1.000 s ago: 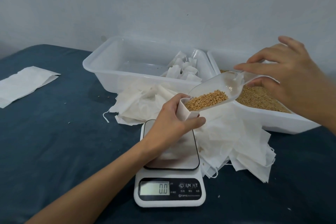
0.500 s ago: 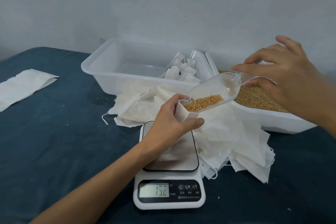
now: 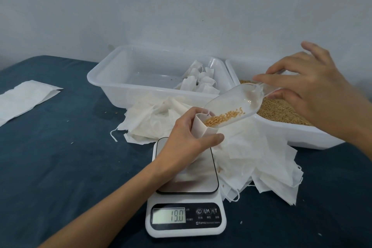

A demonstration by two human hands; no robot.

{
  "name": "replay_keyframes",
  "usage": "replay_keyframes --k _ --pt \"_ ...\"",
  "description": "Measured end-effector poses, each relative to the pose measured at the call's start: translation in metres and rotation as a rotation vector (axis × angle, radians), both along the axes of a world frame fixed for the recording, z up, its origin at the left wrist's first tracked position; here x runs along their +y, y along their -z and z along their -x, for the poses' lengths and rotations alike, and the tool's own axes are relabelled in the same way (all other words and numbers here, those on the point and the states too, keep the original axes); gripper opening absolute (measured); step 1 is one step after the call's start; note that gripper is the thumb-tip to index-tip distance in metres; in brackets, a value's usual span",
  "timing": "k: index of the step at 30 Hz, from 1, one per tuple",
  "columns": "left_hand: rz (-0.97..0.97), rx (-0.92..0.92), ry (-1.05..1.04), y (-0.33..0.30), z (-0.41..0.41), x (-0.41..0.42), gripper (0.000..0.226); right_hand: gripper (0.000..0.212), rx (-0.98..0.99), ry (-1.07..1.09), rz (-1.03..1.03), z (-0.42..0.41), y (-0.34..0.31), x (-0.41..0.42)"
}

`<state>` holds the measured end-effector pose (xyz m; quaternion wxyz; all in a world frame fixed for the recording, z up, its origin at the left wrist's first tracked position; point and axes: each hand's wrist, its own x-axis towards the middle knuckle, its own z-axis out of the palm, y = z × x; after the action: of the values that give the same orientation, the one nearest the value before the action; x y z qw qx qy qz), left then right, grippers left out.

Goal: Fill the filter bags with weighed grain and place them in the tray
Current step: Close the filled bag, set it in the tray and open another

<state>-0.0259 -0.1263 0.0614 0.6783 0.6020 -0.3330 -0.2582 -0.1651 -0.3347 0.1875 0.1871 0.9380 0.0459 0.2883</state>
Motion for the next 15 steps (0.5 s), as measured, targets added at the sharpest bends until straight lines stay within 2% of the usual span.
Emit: replay_keyframes --k 15 --pt "0.02 0.024 0.017 -0.002 0.001 -0.0001 0.045 0.038 0.02 0.01 -0.003 0.0005 -0.0014 0.0041"
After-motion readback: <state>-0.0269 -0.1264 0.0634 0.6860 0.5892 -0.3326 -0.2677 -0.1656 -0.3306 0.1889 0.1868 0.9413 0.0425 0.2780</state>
